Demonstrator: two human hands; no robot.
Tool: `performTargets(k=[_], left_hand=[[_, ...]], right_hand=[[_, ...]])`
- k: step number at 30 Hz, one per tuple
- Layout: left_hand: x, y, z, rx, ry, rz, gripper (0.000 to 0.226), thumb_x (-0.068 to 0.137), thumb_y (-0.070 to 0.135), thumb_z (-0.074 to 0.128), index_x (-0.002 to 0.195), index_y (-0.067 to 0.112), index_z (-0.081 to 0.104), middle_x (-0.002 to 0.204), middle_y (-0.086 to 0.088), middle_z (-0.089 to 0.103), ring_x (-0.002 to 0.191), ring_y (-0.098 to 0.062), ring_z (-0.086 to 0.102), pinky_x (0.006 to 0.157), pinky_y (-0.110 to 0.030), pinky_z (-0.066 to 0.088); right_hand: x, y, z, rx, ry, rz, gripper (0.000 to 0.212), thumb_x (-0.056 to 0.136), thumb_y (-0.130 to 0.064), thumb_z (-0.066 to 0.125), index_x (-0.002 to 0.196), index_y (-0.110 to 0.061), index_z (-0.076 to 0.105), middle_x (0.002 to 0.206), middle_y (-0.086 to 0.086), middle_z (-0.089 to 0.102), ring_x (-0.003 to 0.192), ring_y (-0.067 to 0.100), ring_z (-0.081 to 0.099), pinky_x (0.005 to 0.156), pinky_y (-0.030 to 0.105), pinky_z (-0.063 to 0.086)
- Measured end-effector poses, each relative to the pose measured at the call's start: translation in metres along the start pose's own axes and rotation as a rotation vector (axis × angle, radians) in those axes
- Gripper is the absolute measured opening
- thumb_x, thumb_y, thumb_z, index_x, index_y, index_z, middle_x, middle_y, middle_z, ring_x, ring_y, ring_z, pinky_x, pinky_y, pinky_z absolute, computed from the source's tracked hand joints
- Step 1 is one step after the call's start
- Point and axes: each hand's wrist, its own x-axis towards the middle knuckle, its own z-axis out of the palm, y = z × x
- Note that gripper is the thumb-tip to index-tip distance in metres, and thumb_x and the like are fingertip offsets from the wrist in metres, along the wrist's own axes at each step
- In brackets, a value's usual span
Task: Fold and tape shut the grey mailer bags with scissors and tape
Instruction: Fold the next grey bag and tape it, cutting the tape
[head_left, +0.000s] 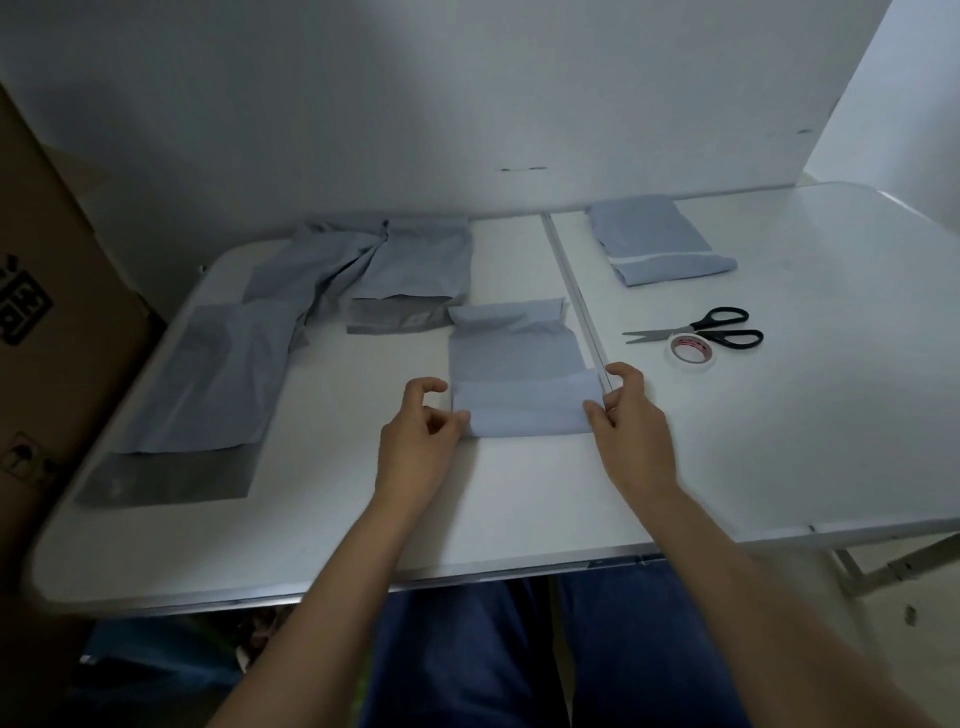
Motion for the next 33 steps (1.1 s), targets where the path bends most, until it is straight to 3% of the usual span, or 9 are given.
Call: performTargets(k=[2,4,7,17,21,26,30,33], left_hand=[[-0.003,0.0,0.004,0.02,0.022,0.026,0.014,0.091,0.031,0.061,0.104,0.033,0.054,0.081,0.011,0.067,0.072,0.002,0.058,0.059,-0.009,0.04],[-0.005,-0.002,0.008,0.072,0.043,0.048,0.004,0.09,0.029,0.061,0.093,0.031,0.061,0.08,0.013,0.065,0.075,0.0,0.058,0.068,-0.018,0.045],[-0.004,-0.008,0.01,0.208,0.065,0.114,0.007,0.088,0.021,0.061,0.087,0.027,0.065,0.078,0.012,0.061,0.078,-0.008,0.055,0.076,-0.031,0.047],[-0.007,-0.018,0.011,0.224,0.056,0.164,0.021,0.093,0.022,0.057,0.106,0.034,0.069,0.082,0.011,0.058,0.085,-0.01,0.054,0.085,-0.032,0.046],[-0.006,-0.023,0.012,0.259,0.053,0.183,0.024,0.095,0.022,0.056,0.11,0.034,0.069,0.084,0.011,0.052,0.088,-0.013,0.052,0.086,-0.032,0.044],[-0.001,-0.032,0.012,0.466,0.073,0.444,0.032,0.088,0.01,0.062,0.112,0.031,0.069,0.12,0.008,0.056,0.112,-0.016,0.043,0.083,-0.033,0.035],[0.007,-0.036,0.01,0.494,-0.045,0.52,0.039,0.087,0.005,0.059,0.118,0.028,0.066,0.126,0.011,0.06,0.121,-0.015,0.046,0.089,-0.034,0.03],[0.013,-0.041,0.009,0.471,-0.065,0.52,0.036,0.089,0.009,0.06,0.118,0.03,0.067,0.126,0.011,0.06,0.119,-0.015,0.052,0.094,-0.04,0.039]], right_hand=[[0.001,-0.001,0.001,-0.043,0.006,-0.021,0.043,0.095,-0.015,0.056,0.135,-0.015,0.04,0.073,-0.003,0.055,0.066,0.019,0.057,0.062,0.035,0.048],[0.003,-0.001,0.002,-0.088,0.009,-0.044,0.04,0.095,-0.016,0.056,0.133,-0.017,0.042,0.071,-0.004,0.054,0.065,0.02,0.057,0.062,0.036,0.048],[0.005,0.001,0.004,-0.136,0.016,-0.058,0.038,0.093,-0.017,0.058,0.129,-0.017,0.046,0.075,-0.003,0.055,0.069,0.019,0.057,0.063,0.035,0.048],[0.004,0.004,0.008,-0.218,0.026,-0.1,0.032,0.094,-0.016,0.058,0.125,-0.011,0.052,0.096,0.006,0.061,0.085,0.026,0.059,0.079,0.046,0.049],[0.004,0.01,0.011,-0.281,0.06,-0.147,0.029,0.093,-0.007,0.055,0.122,-0.007,0.055,0.103,0.012,0.059,0.088,0.031,0.059,0.076,0.048,0.05],[0.005,0.012,0.013,-0.366,0.094,-0.191,0.037,0.087,0.007,0.055,0.121,-0.006,0.056,0.105,0.015,0.054,0.085,0.031,0.056,0.069,0.045,0.051],[0.004,0.005,0.009,-0.358,0.116,-0.226,0.05,0.076,0.019,0.056,0.119,-0.006,0.059,0.11,0.015,0.052,0.094,0.03,0.053,0.077,0.041,0.05],[0.003,-0.02,0.011,-0.203,0.004,-0.405,0.033,0.082,0.013,0.054,0.106,-0.006,0.067,0.106,0.012,0.058,0.095,0.026,0.055,0.085,0.029,0.045]])
